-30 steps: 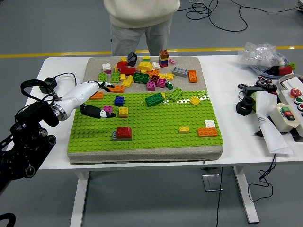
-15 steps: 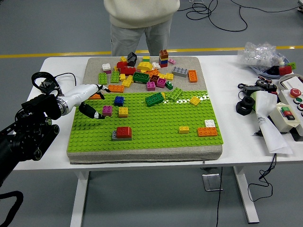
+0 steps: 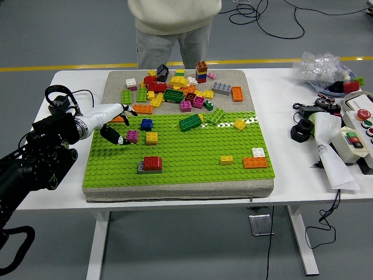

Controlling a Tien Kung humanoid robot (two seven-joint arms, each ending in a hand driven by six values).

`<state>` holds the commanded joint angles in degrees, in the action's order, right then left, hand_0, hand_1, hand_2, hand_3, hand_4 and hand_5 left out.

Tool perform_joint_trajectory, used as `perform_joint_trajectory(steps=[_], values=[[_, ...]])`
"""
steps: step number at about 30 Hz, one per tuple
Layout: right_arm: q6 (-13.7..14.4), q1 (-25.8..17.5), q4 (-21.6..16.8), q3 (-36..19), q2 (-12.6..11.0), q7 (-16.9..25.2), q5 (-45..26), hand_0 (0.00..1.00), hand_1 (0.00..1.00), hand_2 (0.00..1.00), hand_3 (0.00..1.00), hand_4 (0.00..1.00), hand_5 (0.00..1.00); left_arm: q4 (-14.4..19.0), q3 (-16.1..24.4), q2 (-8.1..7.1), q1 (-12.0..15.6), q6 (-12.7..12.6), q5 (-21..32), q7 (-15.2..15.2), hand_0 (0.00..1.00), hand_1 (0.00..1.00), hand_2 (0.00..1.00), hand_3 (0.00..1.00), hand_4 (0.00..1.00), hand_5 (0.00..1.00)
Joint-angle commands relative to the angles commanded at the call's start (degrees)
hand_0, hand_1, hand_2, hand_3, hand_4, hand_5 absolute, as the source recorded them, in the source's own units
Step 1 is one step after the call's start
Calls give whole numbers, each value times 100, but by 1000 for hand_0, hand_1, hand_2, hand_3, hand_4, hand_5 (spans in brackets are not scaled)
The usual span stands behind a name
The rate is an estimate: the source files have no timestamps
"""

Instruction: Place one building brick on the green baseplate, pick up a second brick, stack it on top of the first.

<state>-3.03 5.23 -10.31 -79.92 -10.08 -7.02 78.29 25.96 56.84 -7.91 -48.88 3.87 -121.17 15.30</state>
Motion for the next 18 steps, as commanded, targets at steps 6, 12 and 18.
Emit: perform_joint_trajectory(steps=[6,12,18], values=[[7,12,0,10,-3,0,-28,760,686,729,696,948,687,-72,-177,15,-29,-71,62,95,850,751,620,725,901,94],[9,15,0,28,9,1,-60,760,687,729,696,948,687,-157,-437,27,-76,-148,112,152,853,752,668,710,909,107],[9,15,0,39,15,1,-76,760,686,729,697,948,687,-242,-600,20,-149,-223,182,173,855,758,691,711,916,114]])
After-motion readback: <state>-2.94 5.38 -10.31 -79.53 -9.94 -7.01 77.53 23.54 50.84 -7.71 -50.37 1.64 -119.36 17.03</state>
